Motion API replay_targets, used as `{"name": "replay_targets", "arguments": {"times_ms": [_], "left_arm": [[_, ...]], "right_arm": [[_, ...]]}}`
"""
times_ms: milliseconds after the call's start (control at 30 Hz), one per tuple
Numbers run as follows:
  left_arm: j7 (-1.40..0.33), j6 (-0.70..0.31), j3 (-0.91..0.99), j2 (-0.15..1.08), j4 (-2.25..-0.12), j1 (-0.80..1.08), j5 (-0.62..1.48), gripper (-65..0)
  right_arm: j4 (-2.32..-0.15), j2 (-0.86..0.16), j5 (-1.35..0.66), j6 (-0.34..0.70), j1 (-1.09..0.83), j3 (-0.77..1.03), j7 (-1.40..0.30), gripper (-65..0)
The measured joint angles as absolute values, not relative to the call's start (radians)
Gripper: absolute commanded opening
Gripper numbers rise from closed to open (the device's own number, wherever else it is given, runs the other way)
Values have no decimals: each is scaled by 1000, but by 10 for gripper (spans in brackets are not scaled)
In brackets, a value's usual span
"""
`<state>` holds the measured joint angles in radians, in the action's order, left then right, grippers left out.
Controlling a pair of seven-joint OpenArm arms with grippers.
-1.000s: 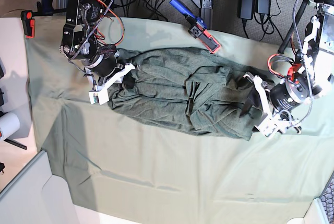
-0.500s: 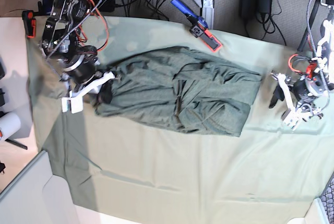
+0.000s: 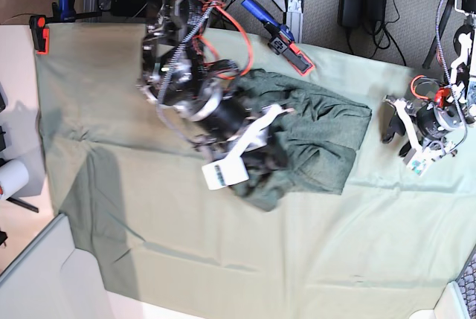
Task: Fold the T-shirt properly
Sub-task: 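Release the left gripper and push the right gripper's end onto the fold, then press and gather the folded bundle with both grippers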
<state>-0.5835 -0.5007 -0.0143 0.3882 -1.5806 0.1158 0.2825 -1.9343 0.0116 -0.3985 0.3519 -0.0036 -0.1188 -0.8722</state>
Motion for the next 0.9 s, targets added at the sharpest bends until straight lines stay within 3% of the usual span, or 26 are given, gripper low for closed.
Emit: {"name": "replay_targets", "arguments": {"times_ms": [167, 200, 267, 300, 333, 733, 900], "left_arm": [[-595, -503, -14, 388, -1581, 116, 303, -315], [-595, -503, -14, 388, -1581, 116, 311, -315], [-601, -503, -15, 388, -1580, 116, 327, -315], [-601, -503, -15, 388, -1579, 116, 335, -315], [-601, -504, -15, 388, -1579, 117, 342, -315], [-605, -563, -15, 388, -1579, 116, 372, -315], [-607, -646, -16, 388, -1579, 116, 422, -315]], "right_arm": [[-1863, 19, -257, 353, 10, -277, -853, -650], [-1839, 17, -247, 353, 10, -296, -846, -584], [-1796, 16, -234, 355, 8, -323, -810, -340], [-1776, 15, -235, 355, 9, -336, -781, -253], [-1760, 15, -235, 355, 9, -347, -764, -209], [-1818, 28, -248, 355, 40, -452, -765, -211], [-1882, 28, -239, 355, 93, -450, -772, -211]]}}
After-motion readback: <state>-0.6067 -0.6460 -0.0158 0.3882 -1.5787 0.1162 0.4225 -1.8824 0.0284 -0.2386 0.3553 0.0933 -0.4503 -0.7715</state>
